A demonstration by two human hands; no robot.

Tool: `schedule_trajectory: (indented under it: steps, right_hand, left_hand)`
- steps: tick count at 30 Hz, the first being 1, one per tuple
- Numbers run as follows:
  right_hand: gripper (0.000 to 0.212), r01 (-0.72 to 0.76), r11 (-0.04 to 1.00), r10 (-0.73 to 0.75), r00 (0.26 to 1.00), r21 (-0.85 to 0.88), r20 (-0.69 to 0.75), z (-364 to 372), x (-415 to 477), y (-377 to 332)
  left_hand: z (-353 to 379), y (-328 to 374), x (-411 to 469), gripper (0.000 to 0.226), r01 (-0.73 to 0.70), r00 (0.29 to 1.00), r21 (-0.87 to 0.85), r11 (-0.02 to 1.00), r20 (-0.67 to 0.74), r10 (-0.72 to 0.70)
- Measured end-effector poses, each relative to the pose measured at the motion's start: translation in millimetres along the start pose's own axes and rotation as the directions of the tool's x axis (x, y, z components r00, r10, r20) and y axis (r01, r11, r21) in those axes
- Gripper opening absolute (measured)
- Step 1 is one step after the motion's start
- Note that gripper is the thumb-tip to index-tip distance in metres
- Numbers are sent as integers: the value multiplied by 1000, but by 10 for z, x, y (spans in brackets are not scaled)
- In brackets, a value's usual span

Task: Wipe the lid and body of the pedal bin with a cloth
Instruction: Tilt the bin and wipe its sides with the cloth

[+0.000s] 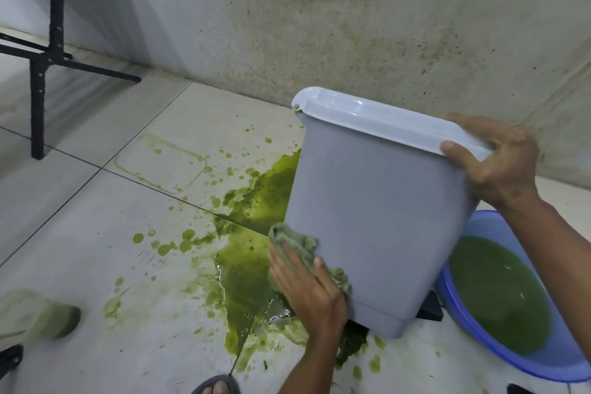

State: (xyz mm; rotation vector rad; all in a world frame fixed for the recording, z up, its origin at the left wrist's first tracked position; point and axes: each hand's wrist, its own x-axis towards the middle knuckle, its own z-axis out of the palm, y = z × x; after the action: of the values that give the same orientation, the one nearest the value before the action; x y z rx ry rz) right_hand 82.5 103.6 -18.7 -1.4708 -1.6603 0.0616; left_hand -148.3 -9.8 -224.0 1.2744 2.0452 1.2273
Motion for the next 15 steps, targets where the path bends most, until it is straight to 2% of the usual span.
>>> schedule_trajectory:
  steps: [4,6,7,11,15]
  right_hand:
    - [44,1,1000,-1,1000,-7,-14,-5,-33,-6]
    - [45,-2,1000,2,1000,-12,-21,1,-29,-18]
    - [46,-2,1000,2,1000,-13,-24,4,-25,-22]
    - [46,14,1000,-15,1000,-19,-25,0,-32,-35]
    - [45,10,1000,-10,999,-14,-32,-5,-32,-44]
  left_hand:
    - [81,107,-134,68,257,961,-79,963,-81,-263]
    - [136,312,-62,69,317,941,-103,943,-88,-326]
    - [157,431,-17,70,293,949,-107,950,-88,-303]
    - [296,1010,165,69,17,997,-154,988,-76,-30]
    - [368,1105,158,64,-227,974,-122,966,-30,225]
